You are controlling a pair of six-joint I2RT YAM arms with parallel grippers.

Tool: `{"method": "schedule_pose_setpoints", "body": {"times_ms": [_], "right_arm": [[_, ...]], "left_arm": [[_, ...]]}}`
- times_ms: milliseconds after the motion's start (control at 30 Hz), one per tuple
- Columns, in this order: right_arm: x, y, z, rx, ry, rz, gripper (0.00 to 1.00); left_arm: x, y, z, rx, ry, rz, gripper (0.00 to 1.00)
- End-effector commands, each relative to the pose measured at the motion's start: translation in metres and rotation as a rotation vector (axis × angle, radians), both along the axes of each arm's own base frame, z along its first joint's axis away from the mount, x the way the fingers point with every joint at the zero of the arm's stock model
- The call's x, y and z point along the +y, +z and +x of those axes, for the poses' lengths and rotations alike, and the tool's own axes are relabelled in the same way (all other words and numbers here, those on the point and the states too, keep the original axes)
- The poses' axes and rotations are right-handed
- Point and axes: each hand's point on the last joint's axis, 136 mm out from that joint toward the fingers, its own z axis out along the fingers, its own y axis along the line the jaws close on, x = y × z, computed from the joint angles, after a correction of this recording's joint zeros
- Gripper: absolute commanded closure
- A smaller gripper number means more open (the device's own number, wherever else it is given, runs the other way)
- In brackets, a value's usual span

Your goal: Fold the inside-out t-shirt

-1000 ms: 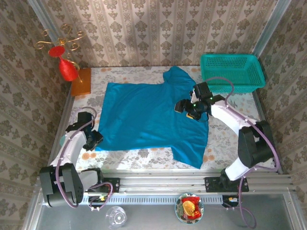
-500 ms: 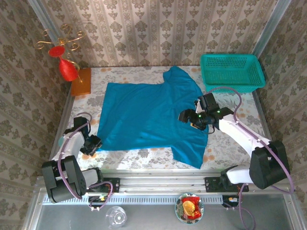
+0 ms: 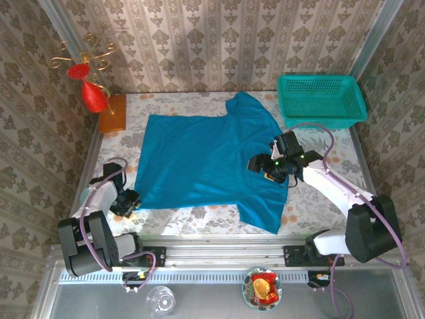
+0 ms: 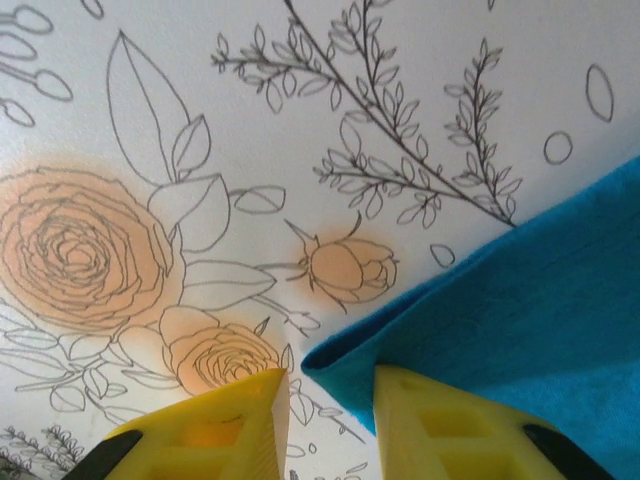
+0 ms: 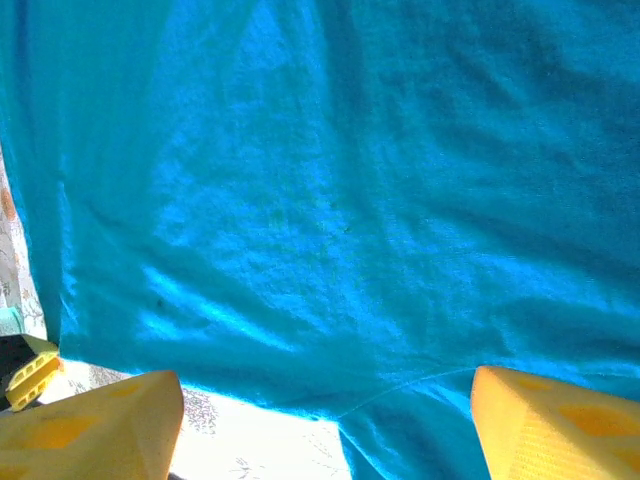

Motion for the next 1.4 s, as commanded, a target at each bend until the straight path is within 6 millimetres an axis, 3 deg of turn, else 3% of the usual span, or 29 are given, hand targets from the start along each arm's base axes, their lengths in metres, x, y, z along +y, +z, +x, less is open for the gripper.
{"method": "schedule_pose_setpoints", "body": {"times_ms": [0,133,300,600,800,1100,1367], "right_arm": [[0.000,-0.003,-0.008,0.016,0.009,0.000,0.22],[-0.003,-0.007,-0.016,0.032,0.008,-0.009,0.22],[-0.008,-0.009,-0.027,0.045,0.003,-0.016,0.22],[-0.023,-0.017,-0.053,0.104,-0.031,-0.070,0.24],[-0.034,-0.023,-0.079,0.149,-0.043,-0.139,0.24],[-0.066,-0.048,-0.142,0.321,-0.126,-0.318,0.26],[-0.071,-0.068,-0.175,0.415,-0.228,-0.389,0.47]], "left_arm": [[-0.001,-0.008,-0.011,0.060,0.019,-0.010,0.70],[-0.001,-0.014,-0.007,0.071,0.010,-0.019,0.69],[-0.002,-0.020,-0.006,0.087,0.001,-0.030,0.78],[-0.004,-0.001,0.009,0.014,-0.016,-0.040,0.93],[-0.006,0.015,0.016,-0.030,-0.030,-0.050,0.96],[-0.010,0.034,0.031,-0.113,-0.047,-0.074,1.00],[-0.012,0.041,0.037,-0.146,-0.065,-0.078,1.00]]}}
